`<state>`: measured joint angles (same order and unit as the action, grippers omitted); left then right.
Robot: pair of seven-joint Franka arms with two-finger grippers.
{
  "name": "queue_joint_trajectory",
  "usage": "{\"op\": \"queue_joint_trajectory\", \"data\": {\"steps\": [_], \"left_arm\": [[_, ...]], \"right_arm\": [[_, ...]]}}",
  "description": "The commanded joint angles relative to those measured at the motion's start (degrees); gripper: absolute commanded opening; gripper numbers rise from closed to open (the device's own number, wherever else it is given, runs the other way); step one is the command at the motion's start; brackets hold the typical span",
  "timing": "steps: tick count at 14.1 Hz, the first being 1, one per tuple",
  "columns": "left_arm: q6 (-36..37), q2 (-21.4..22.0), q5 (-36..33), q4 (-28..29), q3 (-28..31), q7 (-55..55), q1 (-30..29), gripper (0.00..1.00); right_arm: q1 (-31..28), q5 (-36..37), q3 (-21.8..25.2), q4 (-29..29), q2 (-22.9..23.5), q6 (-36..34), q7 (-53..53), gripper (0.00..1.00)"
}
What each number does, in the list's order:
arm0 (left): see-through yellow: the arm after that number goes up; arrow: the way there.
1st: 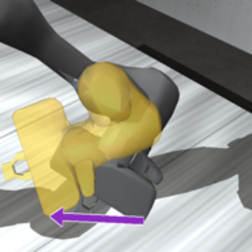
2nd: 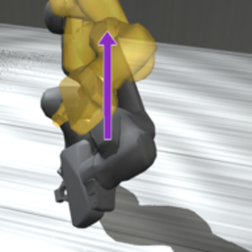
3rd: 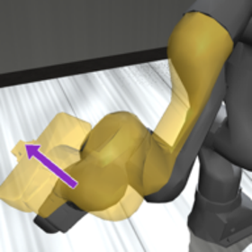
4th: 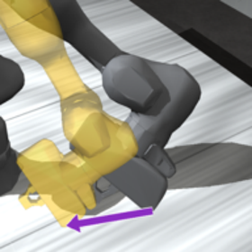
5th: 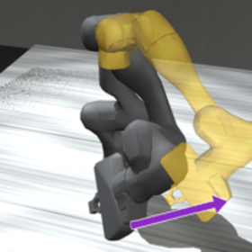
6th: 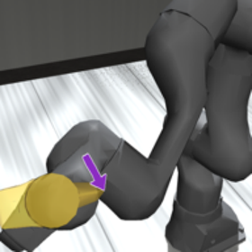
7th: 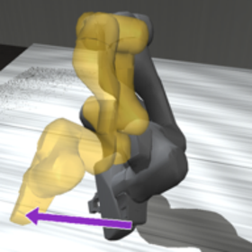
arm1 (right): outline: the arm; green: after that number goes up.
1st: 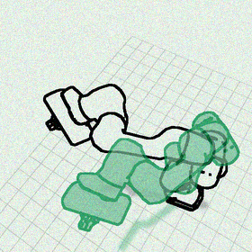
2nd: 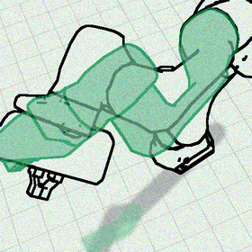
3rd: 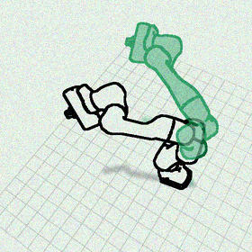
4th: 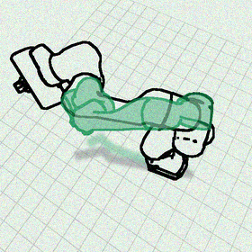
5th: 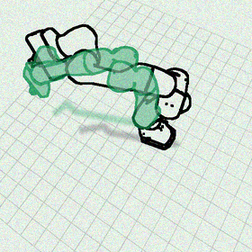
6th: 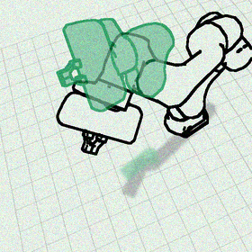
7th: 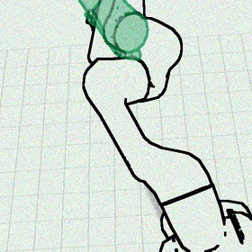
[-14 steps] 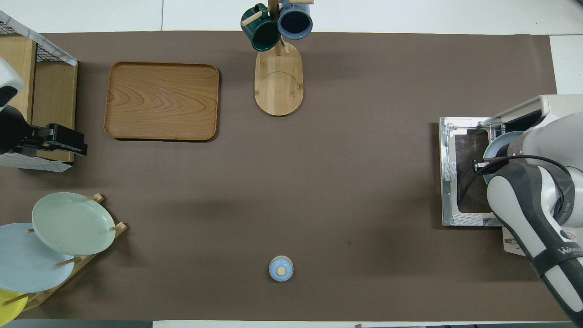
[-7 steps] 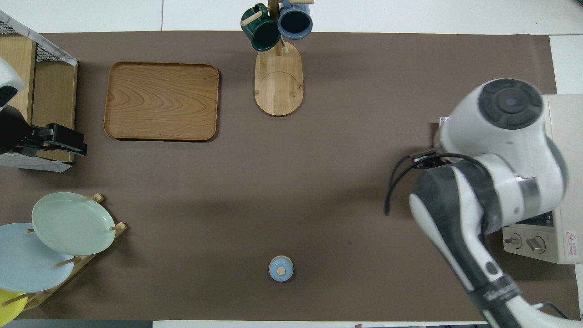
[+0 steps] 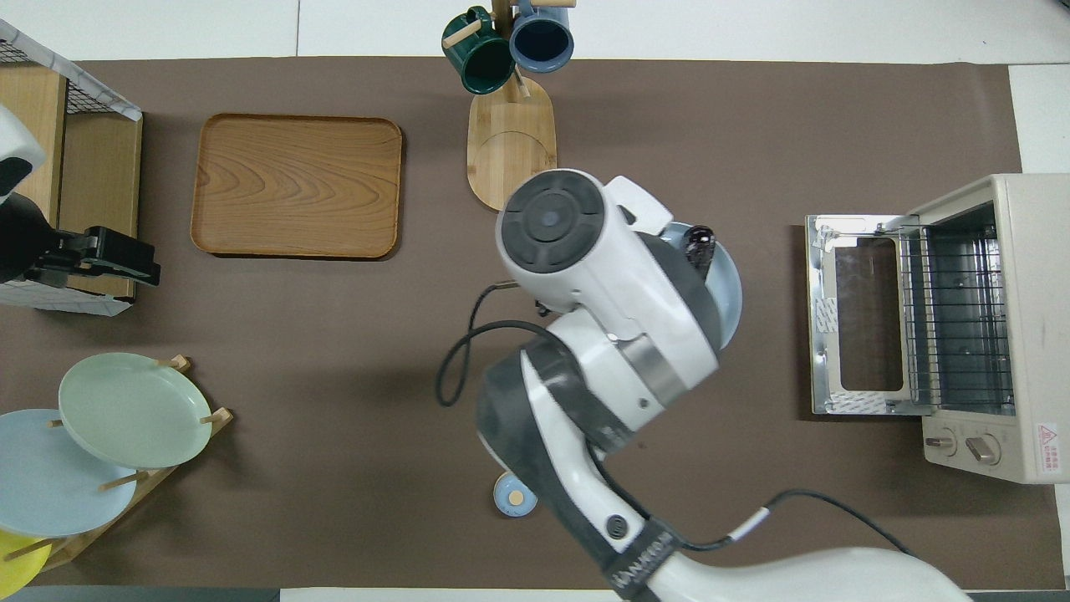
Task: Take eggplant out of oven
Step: 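Pull the plate out and set it mid-table with the right gripper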
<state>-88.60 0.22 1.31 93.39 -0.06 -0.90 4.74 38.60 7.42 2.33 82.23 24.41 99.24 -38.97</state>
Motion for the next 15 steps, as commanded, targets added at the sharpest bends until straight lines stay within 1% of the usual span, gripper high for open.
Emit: {"op": "queue_joint_trajectory", "data": {"steps": [1, 3, 5, 6, 7, 8, 9, 10, 11, 12, 13, 14, 15], "left_arm": [[0.45, 1.36, -1.13, 1.18, -0.29, 0.54, -0.61, 1.00], [0.45, 1.36, -1.13, 1.18, -0.29, 0.54, -0.61, 1.00], [0.45, 1.36, -1.13, 1.27, -0.29, 0.54, -0.61, 1.00], [0.45, 1.36, -1.13, 1.18, -0.29, 0.54, -0.61, 1.00], [0.36, 1.36, -1.13, 1.18, -0.29, 0.54, -0.61, 1.00], [0.19, 1.36, -1.13, 1.18, -0.29, 0.46, -0.61, 1.00], [0.18, 1.36, -1.13, 1.18, -0.29, 0.37, -0.61, 1.00], [0.18, 1.36, -1.13, 1.01, -0.29, 0.46, -0.61, 1.00], [0.97, 1.44, -1.13, 1.18, -0.29, 0.54, -0.61, 1.00], [0.80, 1.45, -1.13, 1.18, -0.29, 0.37, -0.61, 1.00], [0.54, 1.45, -1.13, 1.18, -0.29, 0.19, -0.61, 1.00], [0.45, 1.45, -1.13, 1.09, -0.29, 0.19, -0.35, 1.00], [0.27, 1.45, -1.13, 1.18, -0.38, 0.11, -0.26, 1.00]], "right_arm": [[1.83, -1.44, -1.96, -11.13, 10.47, 3.01, -6.72, 0.00], [3.23, -1.61, -2.33, -11.04, 12.32, 5.86, -8.57, 0.00], [6.04, -1.97, -2.41, -10.78, 14.61, 10.94, -16.19, 0.00], [6.83, -2.14, -2.50, -10.34, 15.05, 12.45, -17.10, 0.00], [6.67, -2.84, -2.50, -9.99, 15.23, 12.81, -17.37, 0.00], [6.06, -5.46, -2.50, -10.07, 15.23, 12.55, -17.54, 0.00], [5.96, -6.70, -2.42, -10.07, 15.32, 12.90, -17.89, 0.06], [5.96, -6.54, -2.41, -10.07, 15.49, 12.82, -17.90, 0.42], [5.96, -6.71, -2.41, -10.16, 15.50, 12.99, -18.07, 0.44], [5.79, -6.54, -2.41, -10.68, 15.06, 12.99, -17.99, 0.51], [4.92, -6.19, -1.89, -10.86, 14.01, 11.95, -17.81, 0.52], [3.26, -6.10, -1.71, -10.34, 11.30, 11.50, -17.11, 0.51], [0.54, -6.10, -1.80, -9.47, 9.28, 9.32, -15.37, 0.49]]}}
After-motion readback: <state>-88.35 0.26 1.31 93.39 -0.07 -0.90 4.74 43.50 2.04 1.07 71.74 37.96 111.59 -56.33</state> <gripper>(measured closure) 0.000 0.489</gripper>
